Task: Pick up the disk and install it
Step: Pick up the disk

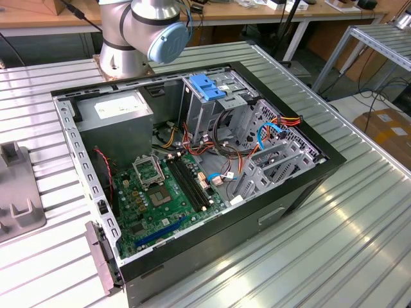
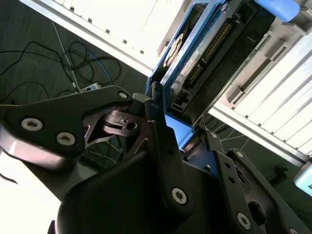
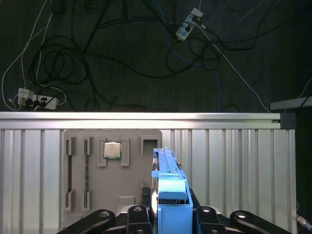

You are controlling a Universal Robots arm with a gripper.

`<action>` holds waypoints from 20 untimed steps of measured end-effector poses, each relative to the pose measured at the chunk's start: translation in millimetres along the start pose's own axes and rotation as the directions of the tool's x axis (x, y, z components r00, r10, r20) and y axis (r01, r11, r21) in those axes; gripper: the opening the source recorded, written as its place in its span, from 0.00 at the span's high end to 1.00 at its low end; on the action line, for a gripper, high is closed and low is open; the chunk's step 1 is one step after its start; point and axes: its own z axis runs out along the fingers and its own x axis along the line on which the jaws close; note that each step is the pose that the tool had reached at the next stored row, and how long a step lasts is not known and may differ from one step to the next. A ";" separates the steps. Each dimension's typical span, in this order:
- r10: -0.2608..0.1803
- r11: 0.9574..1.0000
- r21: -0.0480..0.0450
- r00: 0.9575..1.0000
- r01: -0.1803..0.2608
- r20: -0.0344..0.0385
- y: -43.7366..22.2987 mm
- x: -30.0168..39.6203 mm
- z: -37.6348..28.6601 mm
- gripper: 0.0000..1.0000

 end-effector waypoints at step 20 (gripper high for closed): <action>0.000 1.000 0.000 1.000 0.000 0.000 0.3 -0.8 -7.4 0.63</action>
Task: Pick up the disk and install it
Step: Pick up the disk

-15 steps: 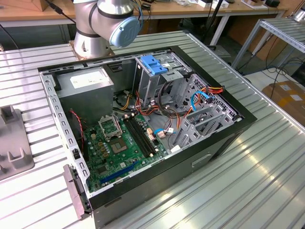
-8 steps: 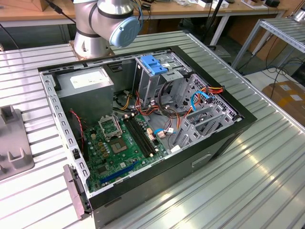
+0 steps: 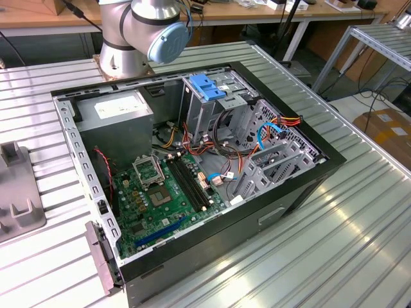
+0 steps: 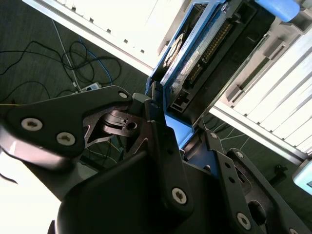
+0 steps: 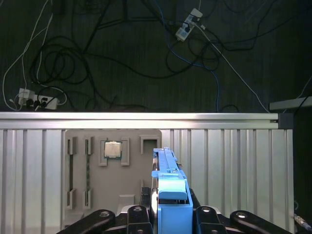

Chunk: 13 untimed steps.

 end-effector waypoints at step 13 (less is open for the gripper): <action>0.000 1.000 0.000 1.000 0.000 0.000 0.2 -0.5 -4.5 0.63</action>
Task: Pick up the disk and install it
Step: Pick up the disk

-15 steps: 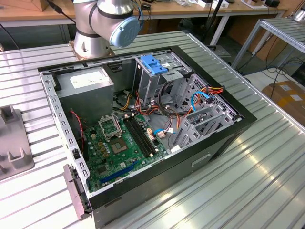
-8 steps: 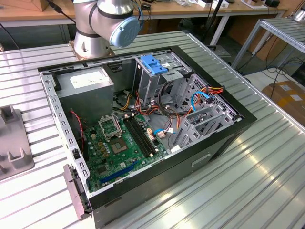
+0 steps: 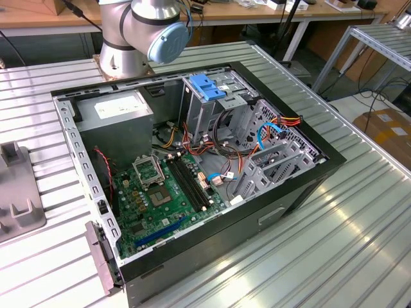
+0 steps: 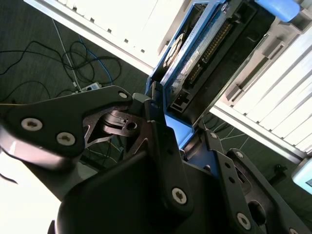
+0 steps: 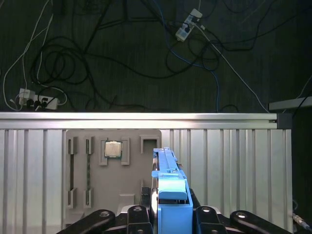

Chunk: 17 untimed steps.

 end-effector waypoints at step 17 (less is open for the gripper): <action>0.000 1.000 0.000 1.000 0.000 0.000 0.6 -1.2 -11.7 0.63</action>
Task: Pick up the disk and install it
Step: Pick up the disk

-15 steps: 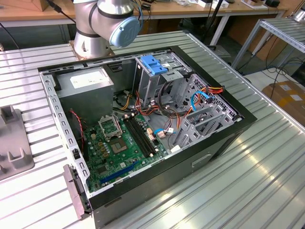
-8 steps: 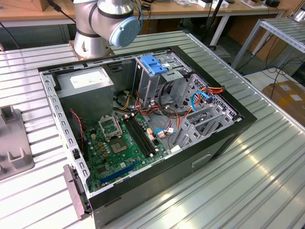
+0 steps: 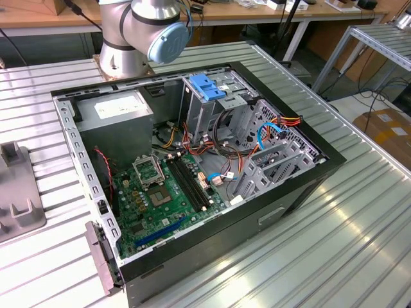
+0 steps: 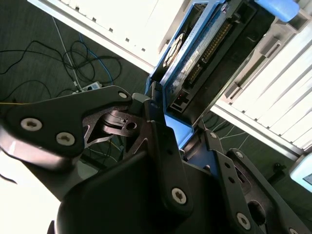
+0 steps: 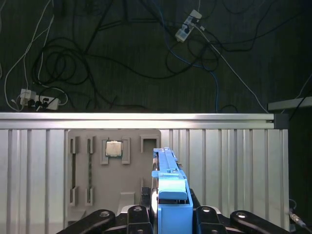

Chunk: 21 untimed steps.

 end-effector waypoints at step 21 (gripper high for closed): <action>0.000 1.000 0.000 1.000 0.000 0.000 1.0 -2.3 -23.0 0.63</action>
